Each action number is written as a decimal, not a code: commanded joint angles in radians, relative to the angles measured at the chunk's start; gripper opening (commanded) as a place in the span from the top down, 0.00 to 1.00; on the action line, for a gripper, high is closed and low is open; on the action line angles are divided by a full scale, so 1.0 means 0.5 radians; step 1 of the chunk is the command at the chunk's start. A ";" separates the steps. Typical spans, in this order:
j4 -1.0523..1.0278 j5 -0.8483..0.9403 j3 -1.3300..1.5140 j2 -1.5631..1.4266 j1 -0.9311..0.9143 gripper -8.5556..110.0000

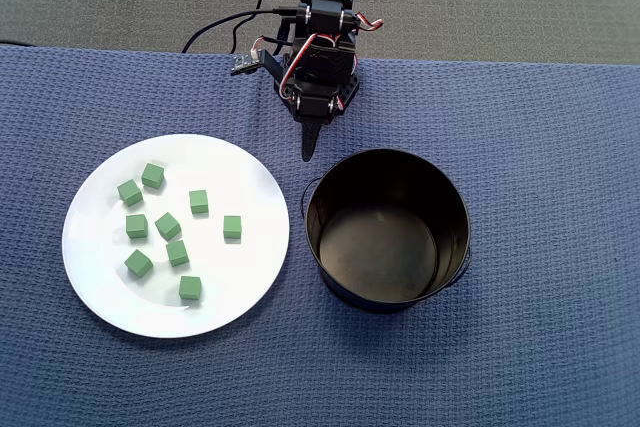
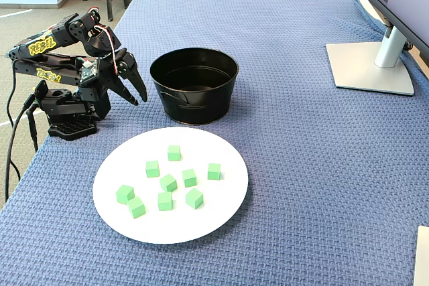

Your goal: Pick up the green cubes from the white plate and place them in the black recipient

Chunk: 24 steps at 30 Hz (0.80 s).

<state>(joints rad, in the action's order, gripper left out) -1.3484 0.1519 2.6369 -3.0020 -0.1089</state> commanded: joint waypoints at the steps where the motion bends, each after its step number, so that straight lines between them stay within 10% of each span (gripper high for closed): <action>1: 0.135 -0.061 -0.156 0.040 -0.206 0.93; 13: 0.138 -0.098 -0.199 0.120 -0.252 0.88; 24: 0.393 0.043 -1.012 1.463 -0.696 0.78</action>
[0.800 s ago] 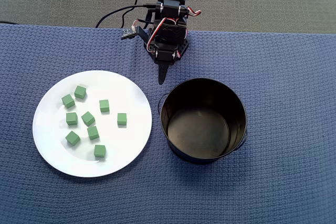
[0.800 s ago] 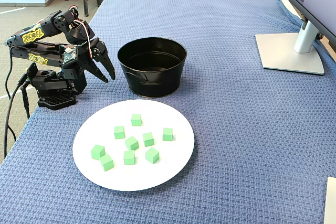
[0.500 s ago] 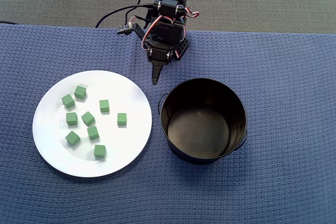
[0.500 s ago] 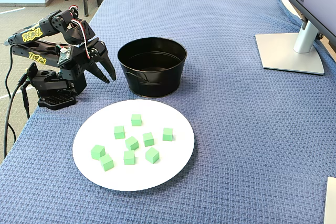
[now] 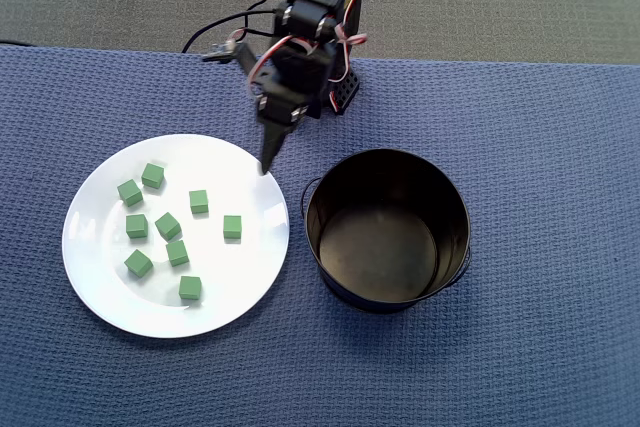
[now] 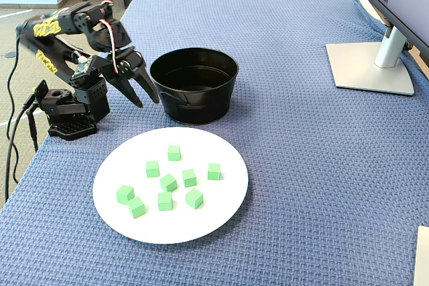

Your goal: Pick up the green cubes from the white plate and place them in the black recipient

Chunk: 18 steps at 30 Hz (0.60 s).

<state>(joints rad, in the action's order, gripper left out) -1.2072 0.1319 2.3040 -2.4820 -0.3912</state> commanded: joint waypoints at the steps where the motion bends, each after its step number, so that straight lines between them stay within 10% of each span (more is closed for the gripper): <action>1: 0.156 0.114 -0.408 0.558 -0.175 0.78; 18: 0.242 0.736 -1.301 2.059 -0.301 0.78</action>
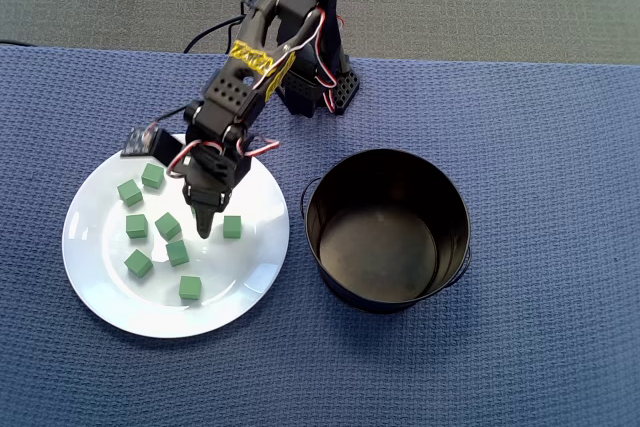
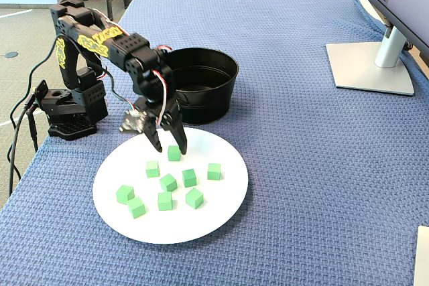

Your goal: Pick up the green cubes from the white plate and place them in the black recipient

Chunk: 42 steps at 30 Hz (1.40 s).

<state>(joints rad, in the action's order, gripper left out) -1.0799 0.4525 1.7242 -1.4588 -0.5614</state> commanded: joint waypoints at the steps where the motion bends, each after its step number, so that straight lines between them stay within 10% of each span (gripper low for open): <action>1: -0.012 0.120 -0.123 0.003 0.052 0.78; 26: -0.028 0.436 0.000 0.163 0.166 0.76; 42: -0.138 0.117 -0.021 -0.156 0.129 0.93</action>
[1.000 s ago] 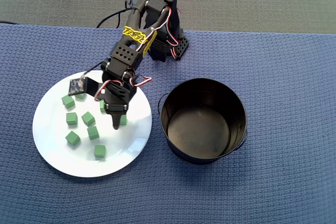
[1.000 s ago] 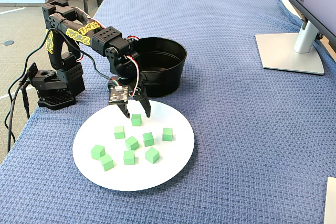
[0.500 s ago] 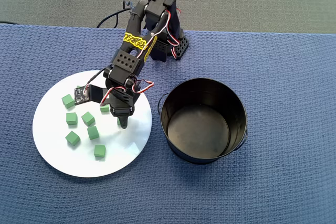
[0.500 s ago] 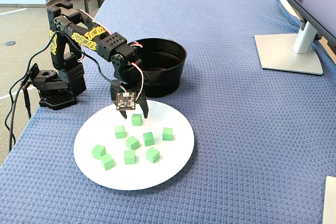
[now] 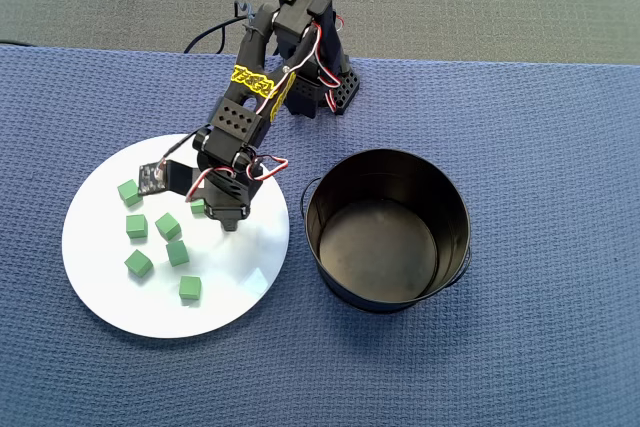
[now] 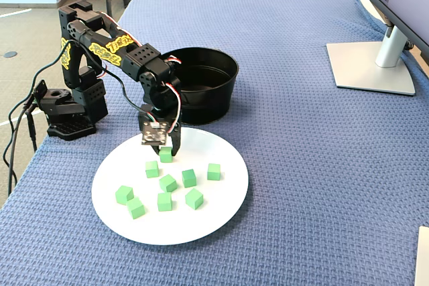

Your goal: Pick up the green cubes from the white plate and place them in the black recipient

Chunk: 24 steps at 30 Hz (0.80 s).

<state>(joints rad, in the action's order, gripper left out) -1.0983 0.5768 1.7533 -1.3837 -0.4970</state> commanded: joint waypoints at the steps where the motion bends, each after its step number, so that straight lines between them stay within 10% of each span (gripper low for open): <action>1: -0.150 -0.230 -0.086 -0.408 0.000 0.93; 13: -0.838 -0.841 -0.632 -1.132 0.592 0.93; 24: -0.699 -1.295 -0.795 -0.451 1.516 0.93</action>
<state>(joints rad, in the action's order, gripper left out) -1.5094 -0.0261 1.3560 -1.6751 0.1887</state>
